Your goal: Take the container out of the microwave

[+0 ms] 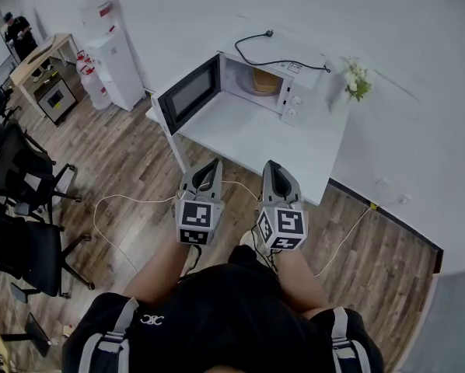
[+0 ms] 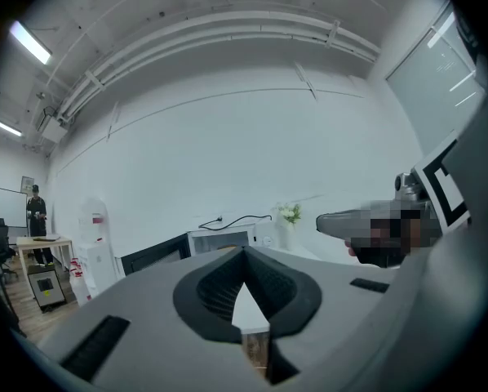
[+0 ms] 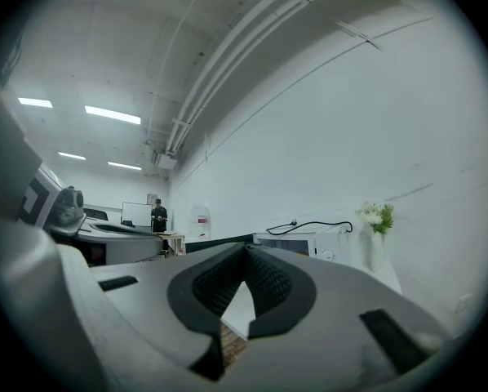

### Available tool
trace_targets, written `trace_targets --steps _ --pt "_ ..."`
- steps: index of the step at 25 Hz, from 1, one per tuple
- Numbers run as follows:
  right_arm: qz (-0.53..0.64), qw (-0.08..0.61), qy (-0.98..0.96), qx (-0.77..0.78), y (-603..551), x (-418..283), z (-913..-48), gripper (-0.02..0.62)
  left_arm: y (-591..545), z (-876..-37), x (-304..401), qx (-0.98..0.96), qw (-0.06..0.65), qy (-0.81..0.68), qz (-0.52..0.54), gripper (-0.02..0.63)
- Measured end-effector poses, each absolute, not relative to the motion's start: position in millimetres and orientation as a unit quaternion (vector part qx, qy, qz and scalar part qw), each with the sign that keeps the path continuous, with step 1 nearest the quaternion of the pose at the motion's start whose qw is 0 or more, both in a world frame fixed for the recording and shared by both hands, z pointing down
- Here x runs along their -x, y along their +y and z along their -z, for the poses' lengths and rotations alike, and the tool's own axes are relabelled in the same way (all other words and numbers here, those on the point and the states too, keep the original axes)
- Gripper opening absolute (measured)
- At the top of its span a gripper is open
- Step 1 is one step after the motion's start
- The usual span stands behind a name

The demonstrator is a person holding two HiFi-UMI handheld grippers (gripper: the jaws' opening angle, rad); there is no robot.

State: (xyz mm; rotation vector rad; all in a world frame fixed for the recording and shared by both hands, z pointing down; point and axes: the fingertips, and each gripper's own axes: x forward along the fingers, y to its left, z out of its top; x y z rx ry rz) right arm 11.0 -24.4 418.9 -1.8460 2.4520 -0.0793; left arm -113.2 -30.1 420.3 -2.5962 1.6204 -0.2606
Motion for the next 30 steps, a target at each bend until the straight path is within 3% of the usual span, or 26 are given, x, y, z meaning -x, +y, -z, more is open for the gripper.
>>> trace_targets --steps 18,30 --pt "0.064 0.035 0.783 0.617 -220 -104 -433 0.003 -232 -437 15 0.859 0.04 0.49 0.141 0.014" --pt "0.066 0.017 0.793 0.605 -302 -122 -438 0.003 -326 -450 -4 0.854 0.026 0.496 0.153 0.014"
